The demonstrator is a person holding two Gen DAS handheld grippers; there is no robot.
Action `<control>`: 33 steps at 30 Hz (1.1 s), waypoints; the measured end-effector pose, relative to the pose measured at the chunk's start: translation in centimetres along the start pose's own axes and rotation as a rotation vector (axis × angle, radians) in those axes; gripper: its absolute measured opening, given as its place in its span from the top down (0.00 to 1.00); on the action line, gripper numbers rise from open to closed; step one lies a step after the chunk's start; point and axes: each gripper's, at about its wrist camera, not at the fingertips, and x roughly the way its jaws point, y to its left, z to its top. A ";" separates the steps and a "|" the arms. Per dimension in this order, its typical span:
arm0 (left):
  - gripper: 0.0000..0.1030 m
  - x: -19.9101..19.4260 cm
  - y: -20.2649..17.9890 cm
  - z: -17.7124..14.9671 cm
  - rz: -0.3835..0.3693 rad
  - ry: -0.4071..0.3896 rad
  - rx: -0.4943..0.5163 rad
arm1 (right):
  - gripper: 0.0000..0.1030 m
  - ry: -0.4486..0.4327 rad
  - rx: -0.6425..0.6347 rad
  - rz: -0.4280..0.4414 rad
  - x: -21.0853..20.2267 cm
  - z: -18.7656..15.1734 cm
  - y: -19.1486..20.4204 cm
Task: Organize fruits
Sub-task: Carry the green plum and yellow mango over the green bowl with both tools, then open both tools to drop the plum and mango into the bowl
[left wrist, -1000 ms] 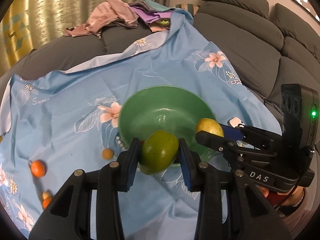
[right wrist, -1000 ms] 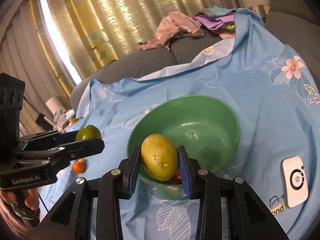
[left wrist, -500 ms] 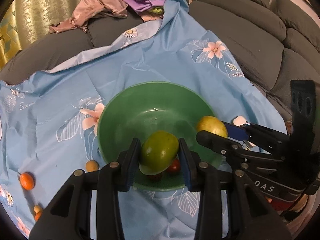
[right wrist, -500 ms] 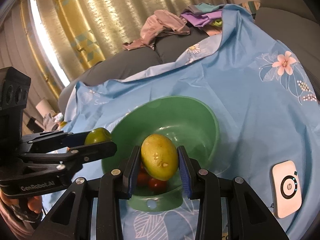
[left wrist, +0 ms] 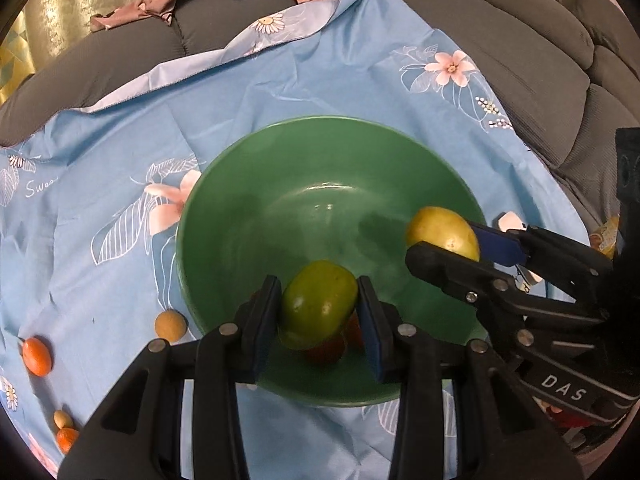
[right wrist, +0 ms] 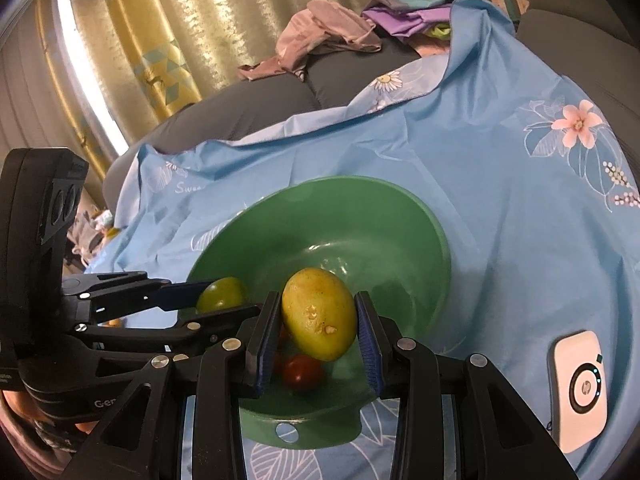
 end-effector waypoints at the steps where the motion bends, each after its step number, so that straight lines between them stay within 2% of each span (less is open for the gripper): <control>1: 0.63 0.1 0.0 0.0 0.002 0.001 -0.001 | 0.63 0.003 -0.001 -0.001 0.1 0.0 0.0; 18: 0.63 1.0 0.8 -0.3 0.019 0.031 -0.021 | 0.63 0.055 -0.009 -0.046 1.0 0.0 0.8; 21: 0.56 0.6 0.9 -0.4 0.047 0.018 -0.018 | 0.63 0.067 -0.015 -0.076 1.1 0.0 1.0; 23: 0.47 0.3 1.2 -0.4 0.054 0.012 -0.026 | 0.63 0.064 -0.012 -0.079 0.8 0.0 1.1; 27: 0.38 -1.3 1.4 -0.8 0.055 -0.017 -0.028 | 0.62 0.050 -0.002 -0.089 -0.1 0.2 1.2; 31: 0.21 -3.1 1.8 -1.8 0.076 -0.040 -0.040 | 0.62 0.034 -0.002 -0.089 -1.2 0.1 1.7; 33: 0.20 -4.2 2.2 -2.6 0.072 -0.050 -0.057 | 0.62 0.028 -0.006 -0.085 -1.8 0.0 2.3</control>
